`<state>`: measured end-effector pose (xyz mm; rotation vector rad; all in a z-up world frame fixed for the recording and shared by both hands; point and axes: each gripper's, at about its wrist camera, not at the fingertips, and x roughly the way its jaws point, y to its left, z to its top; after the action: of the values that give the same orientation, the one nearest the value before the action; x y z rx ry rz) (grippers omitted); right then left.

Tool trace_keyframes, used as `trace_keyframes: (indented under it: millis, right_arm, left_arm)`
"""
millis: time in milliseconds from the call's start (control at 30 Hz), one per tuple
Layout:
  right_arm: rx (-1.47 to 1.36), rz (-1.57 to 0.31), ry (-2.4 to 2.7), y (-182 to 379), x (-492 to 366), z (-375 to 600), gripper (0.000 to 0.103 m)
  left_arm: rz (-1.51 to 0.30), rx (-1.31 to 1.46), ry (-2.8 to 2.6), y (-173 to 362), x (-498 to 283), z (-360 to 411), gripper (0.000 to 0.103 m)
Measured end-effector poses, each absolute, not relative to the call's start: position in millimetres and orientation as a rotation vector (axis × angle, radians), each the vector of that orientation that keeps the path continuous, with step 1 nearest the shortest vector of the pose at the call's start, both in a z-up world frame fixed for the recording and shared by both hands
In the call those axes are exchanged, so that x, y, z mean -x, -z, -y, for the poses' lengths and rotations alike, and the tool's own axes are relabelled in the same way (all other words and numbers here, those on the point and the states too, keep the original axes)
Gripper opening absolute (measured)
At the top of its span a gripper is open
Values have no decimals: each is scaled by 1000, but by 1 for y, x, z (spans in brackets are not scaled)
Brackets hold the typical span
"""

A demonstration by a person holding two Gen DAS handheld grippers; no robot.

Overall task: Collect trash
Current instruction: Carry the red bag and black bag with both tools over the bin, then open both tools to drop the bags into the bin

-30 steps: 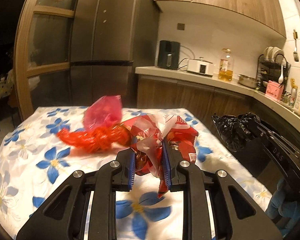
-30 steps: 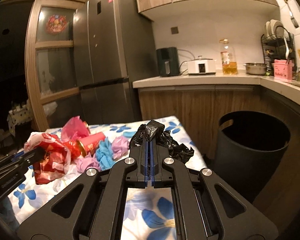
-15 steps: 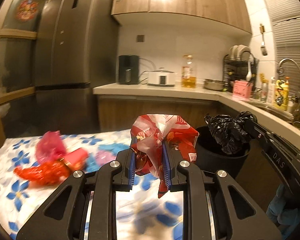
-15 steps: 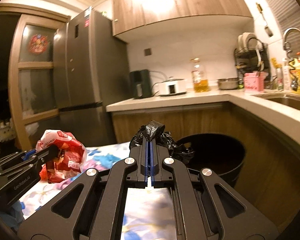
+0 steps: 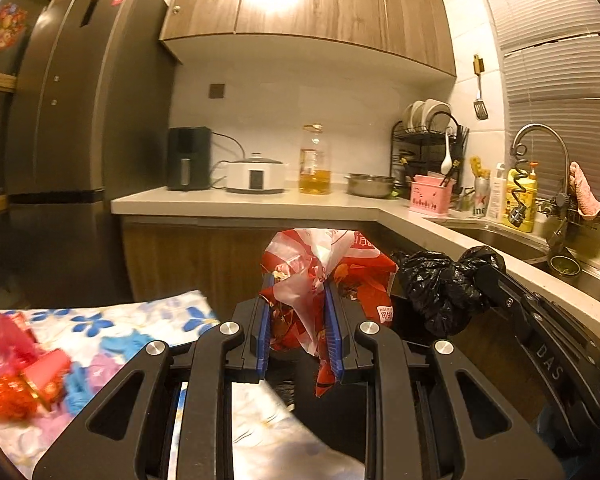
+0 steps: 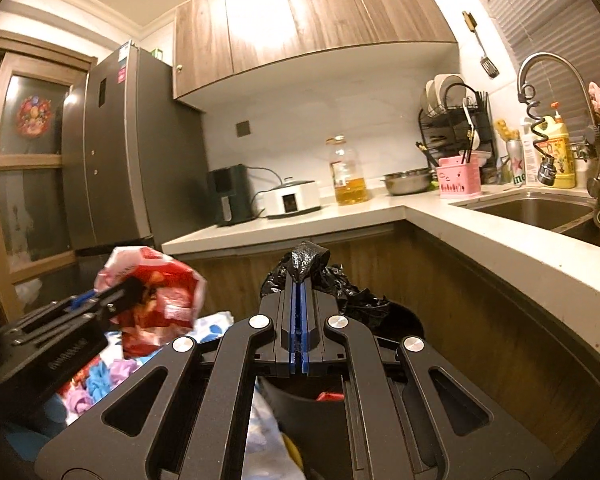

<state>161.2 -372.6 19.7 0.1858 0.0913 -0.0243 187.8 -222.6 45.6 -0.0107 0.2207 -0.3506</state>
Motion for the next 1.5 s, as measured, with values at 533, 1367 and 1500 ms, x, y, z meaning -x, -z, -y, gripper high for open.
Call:
trace_keyframes:
  millis: [533, 1367, 1500]
  right_arm:
    - [-204, -142, 56, -3, -195, 401, 2]
    - [-221, -234, 55, 19, -230, 413, 13]
    - [-229, -239, 62, 20, -230, 416, 25]
  left_arm:
    - [-285, -1, 462, -18, -241, 269, 27]
    - [-383, -14, 494, 12, -275, 287, 54]
    - [-384, -1, 474, 14, -277, 282, 68]
